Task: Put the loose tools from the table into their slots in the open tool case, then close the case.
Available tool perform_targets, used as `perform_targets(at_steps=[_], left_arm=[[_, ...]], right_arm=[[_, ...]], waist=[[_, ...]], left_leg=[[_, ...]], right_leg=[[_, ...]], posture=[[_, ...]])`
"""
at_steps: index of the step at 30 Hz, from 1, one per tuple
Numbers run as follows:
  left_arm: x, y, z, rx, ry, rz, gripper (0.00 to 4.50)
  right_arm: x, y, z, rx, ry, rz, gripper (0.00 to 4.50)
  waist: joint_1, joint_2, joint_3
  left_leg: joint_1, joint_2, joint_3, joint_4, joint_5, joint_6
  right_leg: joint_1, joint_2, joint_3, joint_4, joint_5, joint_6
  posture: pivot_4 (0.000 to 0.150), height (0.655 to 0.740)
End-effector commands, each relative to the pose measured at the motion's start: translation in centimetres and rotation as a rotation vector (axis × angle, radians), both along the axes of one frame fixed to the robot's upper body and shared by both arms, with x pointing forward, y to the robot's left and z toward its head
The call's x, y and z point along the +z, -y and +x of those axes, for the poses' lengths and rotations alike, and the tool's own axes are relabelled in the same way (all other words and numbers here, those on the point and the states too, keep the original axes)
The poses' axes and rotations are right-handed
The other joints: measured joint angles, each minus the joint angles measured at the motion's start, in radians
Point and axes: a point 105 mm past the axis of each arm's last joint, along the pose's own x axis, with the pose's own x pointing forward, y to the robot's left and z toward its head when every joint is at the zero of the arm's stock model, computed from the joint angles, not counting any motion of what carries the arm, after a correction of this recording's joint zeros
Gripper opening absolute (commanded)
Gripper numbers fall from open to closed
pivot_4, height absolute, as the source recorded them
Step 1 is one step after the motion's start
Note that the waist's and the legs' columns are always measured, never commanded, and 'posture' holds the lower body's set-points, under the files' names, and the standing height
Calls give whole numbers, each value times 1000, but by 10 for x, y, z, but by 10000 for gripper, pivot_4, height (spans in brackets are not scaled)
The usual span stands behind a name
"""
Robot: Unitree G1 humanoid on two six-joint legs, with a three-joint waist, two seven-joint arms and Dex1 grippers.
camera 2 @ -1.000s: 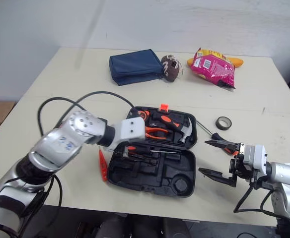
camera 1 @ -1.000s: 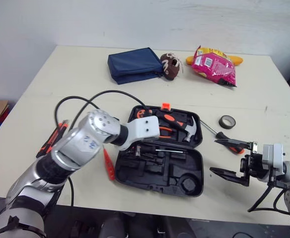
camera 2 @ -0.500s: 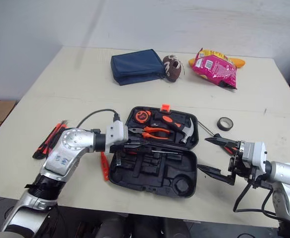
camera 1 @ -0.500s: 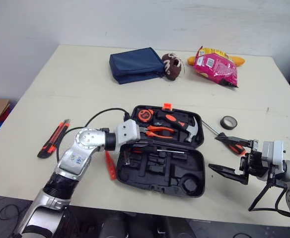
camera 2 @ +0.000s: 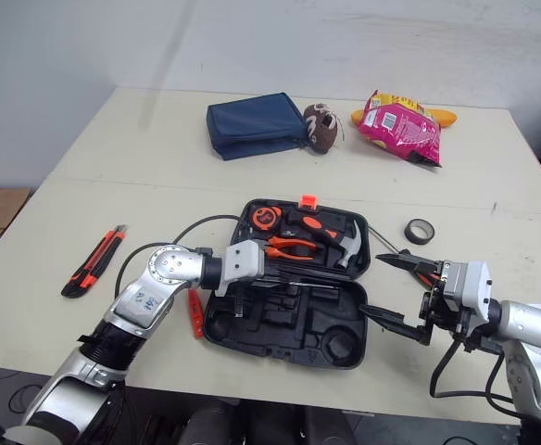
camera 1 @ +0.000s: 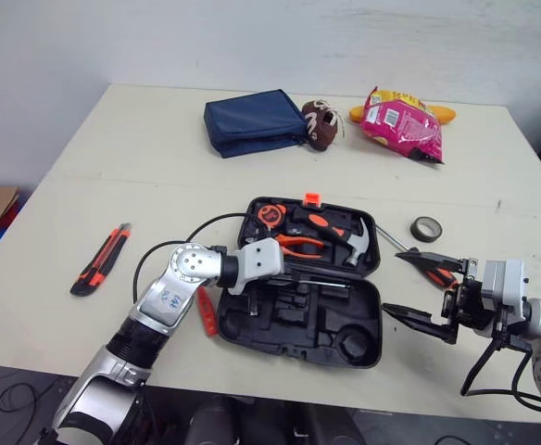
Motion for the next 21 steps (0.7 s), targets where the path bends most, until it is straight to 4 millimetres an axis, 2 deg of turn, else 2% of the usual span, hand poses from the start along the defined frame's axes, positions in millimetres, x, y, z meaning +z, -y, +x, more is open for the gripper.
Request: perform_targets(at_steps=[1, 9, 16, 21], left_arm=[[-20, -3, 2, 69, -108, 80, 558], [-31, 9, 2, 78, -217, 200, 558], [-32, 0, 7, 96, -200, 359, 558], [-4, 27, 2, 25, -160, 257, 558]], right_arm=[[9, 3, 0, -10, 39, -6, 45000], [2, 6, 1, -25, 31, -2, 45000], [2, 7, 1, -45, 36, -4, 45000], [-2, 6, -2, -55, 29, 4, 45000]], waist=[[0, 0, 0], [5, 0, -2], [1, 0, -3], [1, 1, -3]], left_leg=[[0, 0, 0, 0, 0, 0], [1, -1, -1, 0, 0, 1], [4, -2, -1, -1, -2, 3], [4, -1, -1, -1, -2, 3]], right_leg=[[0, 0, 0, 0, 0, 0], [2, -1, -1, -1, 1, 1], [8, -2, -1, -8, 2, 3], [9, -2, -1, -8, 2, 3]], posture=[[1500, 7400], [1500, 7400], [1500, 7400], [1500, 7400]])
